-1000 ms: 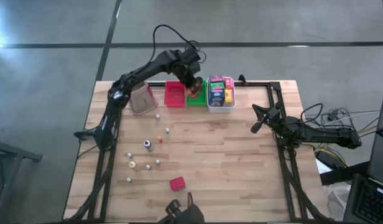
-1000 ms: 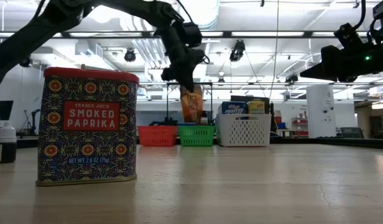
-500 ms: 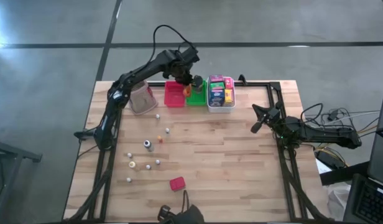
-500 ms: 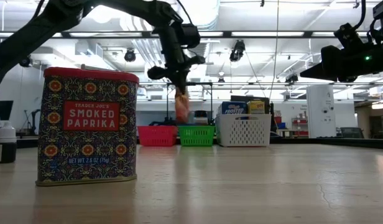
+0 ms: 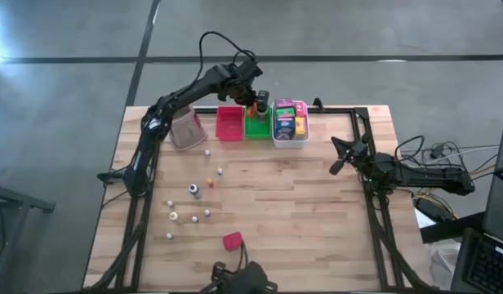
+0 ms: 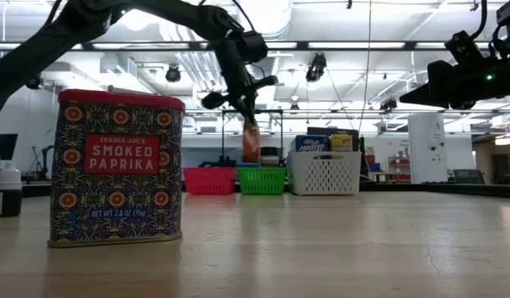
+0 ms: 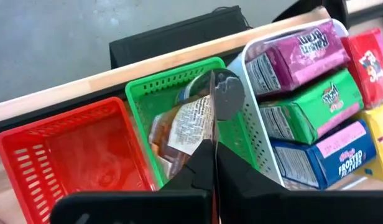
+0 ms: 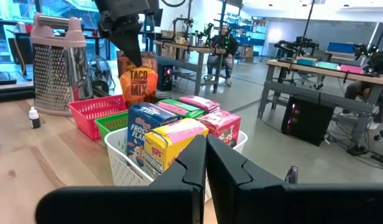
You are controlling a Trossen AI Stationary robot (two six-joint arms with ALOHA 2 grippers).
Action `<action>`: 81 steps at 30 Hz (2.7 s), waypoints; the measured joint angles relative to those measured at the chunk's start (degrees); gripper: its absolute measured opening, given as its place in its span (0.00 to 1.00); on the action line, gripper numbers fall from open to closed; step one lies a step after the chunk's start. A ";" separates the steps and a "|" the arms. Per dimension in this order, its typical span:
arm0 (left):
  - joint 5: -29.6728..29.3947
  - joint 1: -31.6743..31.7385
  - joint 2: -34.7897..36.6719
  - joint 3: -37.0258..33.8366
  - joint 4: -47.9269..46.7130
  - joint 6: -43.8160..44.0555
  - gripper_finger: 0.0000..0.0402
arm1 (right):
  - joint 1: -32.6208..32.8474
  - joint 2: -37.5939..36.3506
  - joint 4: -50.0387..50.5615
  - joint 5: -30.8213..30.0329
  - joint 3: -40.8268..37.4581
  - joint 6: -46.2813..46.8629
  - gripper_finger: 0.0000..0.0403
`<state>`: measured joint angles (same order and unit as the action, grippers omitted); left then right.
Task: Pick & Place Kitchen Items
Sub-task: Put the orange seasoning pack into the green bin, then put the red seasoning can into the green bin
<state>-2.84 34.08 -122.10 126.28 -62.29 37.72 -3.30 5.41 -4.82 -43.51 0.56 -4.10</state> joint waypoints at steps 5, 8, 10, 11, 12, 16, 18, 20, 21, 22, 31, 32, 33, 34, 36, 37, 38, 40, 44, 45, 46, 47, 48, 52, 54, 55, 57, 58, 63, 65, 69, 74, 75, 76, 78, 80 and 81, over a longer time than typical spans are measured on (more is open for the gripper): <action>-1.76 0.21 -0.11 -0.96 1.40 0.93 0.00 | -0.01 0.00 0.00 0.00 0.00 0.00 0.02; -1.72 0.40 -0.24 -4.23 4.61 1.40 0.00 | -0.01 0.00 0.00 0.00 0.00 0.00 0.02; 0.19 0.68 -0.28 -7.50 8.56 1.64 0.00 | -0.01 0.00 0.00 0.00 0.00 0.00 0.02; 1.51 0.85 -0.31 -9.10 10.52 1.69 0.00 | -0.01 0.00 0.00 0.00 0.00 0.00 0.02; 2.75 1.02 -0.31 -10.79 12.48 1.85 0.00 | 0.01 0.00 0.00 0.00 0.00 0.00 0.02; 4.19 1.56 -0.31 -16.00 17.34 2.72 0.01 | -0.01 0.00 0.00 0.00 0.00 0.00 0.02; 4.35 1.95 -0.31 -17.28 18.22 2.64 0.00 | 0.00 0.00 0.00 0.00 0.00 0.00 0.02; 4.02 2.35 -0.31 -17.91 18.04 1.63 0.00 | -0.01 0.00 0.00 0.00 0.00 0.00 0.02; 3.39 2.50 -0.31 -17.97 18.04 1.25 0.00 | -0.01 0.00 0.00 0.00 0.00 0.00 0.02; 2.74 2.62 -0.31 -17.96 18.24 0.85 0.00 | 0.01 0.00 0.00 0.00 0.00 0.00 0.02; 1.87 3.04 -0.31 -17.31 20.39 -1.66 0.01 | -0.01 0.00 0.00 0.00 0.00 0.00 0.02; 1.87 3.04 -0.31 -17.31 20.67 -1.84 0.02 | 0.00 0.00 0.00 0.00 0.00 0.00 0.02; 1.88 3.04 -0.31 -17.31 20.88 -2.08 0.02 | -0.01 0.00 0.00 0.00 0.00 0.00 0.02; 1.87 3.04 -0.31 -17.31 21.01 -2.11 0.03 | -0.01 0.00 0.00 0.00 0.00 0.00 0.02; 1.87 3.04 -0.31 -17.30 21.83 -2.12 0.04 | 0.00 0.00 0.00 0.00 0.00 0.00 0.02; 1.87 3.04 -0.31 -17.27 21.95 -2.13 0.05 | 0.00 0.00 0.00 0.00 0.00 0.00 0.02; 1.89 3.04 -0.31 -17.27 21.91 -2.13 0.06 | -0.01 0.00 0.00 0.00 0.00 0.00 0.02; 1.87 3.04 -0.31 -17.27 21.94 -2.13 0.08 | -0.01 0.00 0.00 0.00 0.00 0.00 0.02; 1.87 3.00 -0.31 -17.27 22.06 -2.22 0.15 | 0.01 0.00 0.00 0.00 0.00 0.00 0.02; 1.87 3.00 -0.31 -17.27 22.04 -2.35 0.18 | -0.01 0.00 0.00 0.00 0.00 0.00 0.02; 1.88 3.00 -0.31 -17.27 22.04 -2.59 0.20 | 0.00 0.00 0.00 0.00 0.00 0.00 0.02; 1.87 3.00 -0.31 -17.27 22.04 -2.59 0.23 | 0.00 0.00 0.00 0.00 0.00 0.00 0.02; 1.87 3.00 -0.31 -17.27 22.04 -2.59 0.26 | 0.01 0.00 0.00 0.00 0.00 0.00 0.02; 2.35 3.00 0.05 -17.27 22.09 -3.17 0.33 | -0.01 0.00 0.00 0.00 0.00 0.00 0.02; 3.40 3.26 0.35 -16.59 22.11 -3.98 0.35 | 0.00 0.00 0.00 0.00 0.00 0.00 0.02; 4.24 3.36 0.43 -15.94 22.26 -4.45 0.36 | 0.00 0.00 0.00 0.00 0.00 0.00 0.02; 5.85 3.53 0.52 -14.47 22.25 -4.83 0.36 | 0.00 0.00 0.00 0.00 0.00 0.00 0.02; 6.70 3.56 0.52 -13.65 22.26 -5.05 0.37 | 0.01 0.00 0.00 0.00 0.00 0.00 0.02; 9.03 3.64 0.52 -8.77 19.51 -8.05 0.37 | -0.01 0.00 0.00 0.00 0.00 0.00 0.02; 9.44 3.63 0.55 -6.26 16.79 -10.05 0.37 | 0.00 0.00 0.00 0.00 0.00 0.00 0.02; 9.70 3.51 0.55 -0.57 8.45 -14.98 0.37 | -0.01 0.00 0.00 0.00 0.00 0.00 0.02; 9.70 2.04 0.61 5.60 -2.06 -20.10 0.37 | 0.00 0.00 0.00 0.00 0.00 0.00 0.02; 9.73 1.55 0.61 6.65 -4.03 -21.14 0.37 | 0.01 0.00 0.00 0.00 0.00 0.00 0.02; 9.74 0.95 0.61 7.70 -5.81 -22.33 0.37 | 0.00 0.00 0.00 0.00 0.00 0.00 0.02; 9.82 -0.57 1.06 8.81 -9.45 -25.53 0.37 | -0.01 0.00 0.00 0.00 0.00 0.00 0.02; 10.52 -2.64 2.69 7.51 -11.27 -28.88 0.37 | 0.01 0.00 0.00 0.00 0.00 0.00 0.02; 10.88 -3.88 3.47 6.95 -12.36 -30.20 0.37 | 0.01 0.00 0.01 0.00 0.00 0.00 0.02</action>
<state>8.04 30.21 -118.63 133.23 -74.65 7.52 -3.29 5.41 -4.81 -43.51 0.56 -4.10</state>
